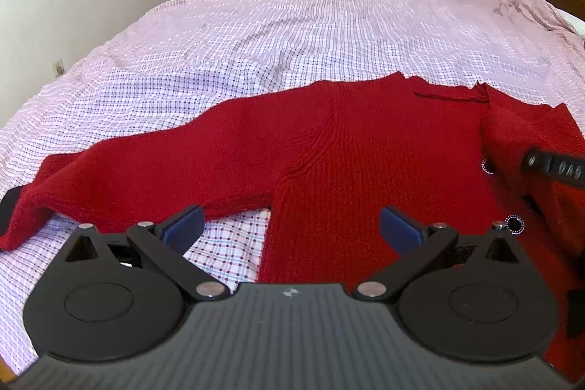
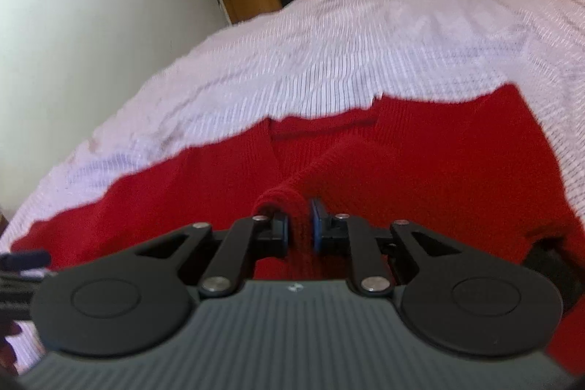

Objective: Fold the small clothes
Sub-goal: 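Fold the held sleeve across the cardigan body and open the right gripper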

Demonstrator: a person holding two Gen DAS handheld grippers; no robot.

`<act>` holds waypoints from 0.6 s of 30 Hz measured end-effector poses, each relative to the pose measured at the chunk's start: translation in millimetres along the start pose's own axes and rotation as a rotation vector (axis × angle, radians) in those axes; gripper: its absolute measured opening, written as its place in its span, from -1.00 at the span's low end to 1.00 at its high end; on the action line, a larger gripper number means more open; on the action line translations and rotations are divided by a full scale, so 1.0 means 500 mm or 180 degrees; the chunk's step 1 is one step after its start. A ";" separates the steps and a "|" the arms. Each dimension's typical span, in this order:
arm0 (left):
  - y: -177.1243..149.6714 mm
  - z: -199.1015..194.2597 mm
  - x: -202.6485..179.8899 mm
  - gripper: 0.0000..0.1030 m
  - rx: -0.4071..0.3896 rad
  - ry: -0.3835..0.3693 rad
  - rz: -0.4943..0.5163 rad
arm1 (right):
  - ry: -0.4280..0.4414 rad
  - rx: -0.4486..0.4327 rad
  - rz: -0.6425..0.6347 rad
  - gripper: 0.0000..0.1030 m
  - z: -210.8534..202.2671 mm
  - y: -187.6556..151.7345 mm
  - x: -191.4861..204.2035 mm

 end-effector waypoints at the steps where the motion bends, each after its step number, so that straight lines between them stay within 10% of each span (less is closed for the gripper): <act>1: -0.001 0.001 -0.001 1.00 0.0004 0.0000 0.0000 | -0.0023 0.0050 -0.0009 -0.64 0.004 -0.006 0.000; 9: 0.003 -0.019 -0.019 1.00 -0.0052 -0.0039 0.0065 | -0.0068 0.0074 0.0063 -0.43 -0.020 -0.014 0.006; 15: 0.005 -0.044 -0.039 1.00 -0.0108 -0.0124 0.0083 | -0.0052 0.0095 0.0098 0.68 -0.060 -0.026 0.023; 18: 0.004 -0.057 -0.053 1.00 -0.0137 -0.0177 0.0108 | 0.0036 0.0108 0.0067 0.64 -0.094 -0.031 0.036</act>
Point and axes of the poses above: each gripper's, at about its wrist camera, not at the fingertips, and z roughly the way its jaws point, x to its left, y to its top, the point moved 2 cm from there along z, roughly the way its jaws point, and after that the axes turned 15 degrees about y, right-handed, at the moved point
